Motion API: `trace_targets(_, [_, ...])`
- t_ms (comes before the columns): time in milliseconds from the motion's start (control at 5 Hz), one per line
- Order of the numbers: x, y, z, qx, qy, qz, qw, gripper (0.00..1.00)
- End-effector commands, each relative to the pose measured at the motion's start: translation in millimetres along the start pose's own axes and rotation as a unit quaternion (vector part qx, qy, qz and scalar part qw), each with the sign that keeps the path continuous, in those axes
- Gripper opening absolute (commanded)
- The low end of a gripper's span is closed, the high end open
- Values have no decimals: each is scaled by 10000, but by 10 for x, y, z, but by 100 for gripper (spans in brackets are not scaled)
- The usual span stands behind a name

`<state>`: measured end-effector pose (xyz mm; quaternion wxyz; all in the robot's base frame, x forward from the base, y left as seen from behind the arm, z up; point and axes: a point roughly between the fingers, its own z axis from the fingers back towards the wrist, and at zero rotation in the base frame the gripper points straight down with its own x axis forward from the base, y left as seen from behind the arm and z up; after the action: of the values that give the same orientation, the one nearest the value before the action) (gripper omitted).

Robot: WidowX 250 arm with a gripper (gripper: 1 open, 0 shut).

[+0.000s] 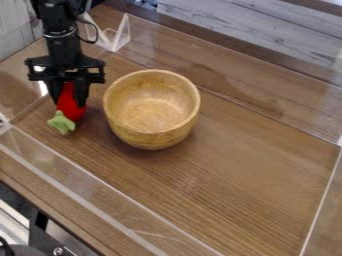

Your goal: Move the red object to the left side of the table

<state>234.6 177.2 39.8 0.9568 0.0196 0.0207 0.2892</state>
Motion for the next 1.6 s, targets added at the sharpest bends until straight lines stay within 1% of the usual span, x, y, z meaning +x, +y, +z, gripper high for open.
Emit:
trace_targets(0, [108, 68, 108, 16, -198, 100, 9998, 0])
trace_targets(200, [130, 79, 90, 10, -160, 131, 9998, 0])
trace_targets(400, [139, 58, 112, -19, -100, 98, 9999, 100])
trace_targets(600, [145, 36, 146, -65, -42, 63, 10000, 100])
trace_targets(1000, [144, -94, 355, -342, -34, -131, 9993, 100])
trace_targets(1200, [144, -168, 461, -501, -19, -235, 9985, 100])
trace_targets(1400, [135, -259, 559, -628, -28, -367, 9974, 100])
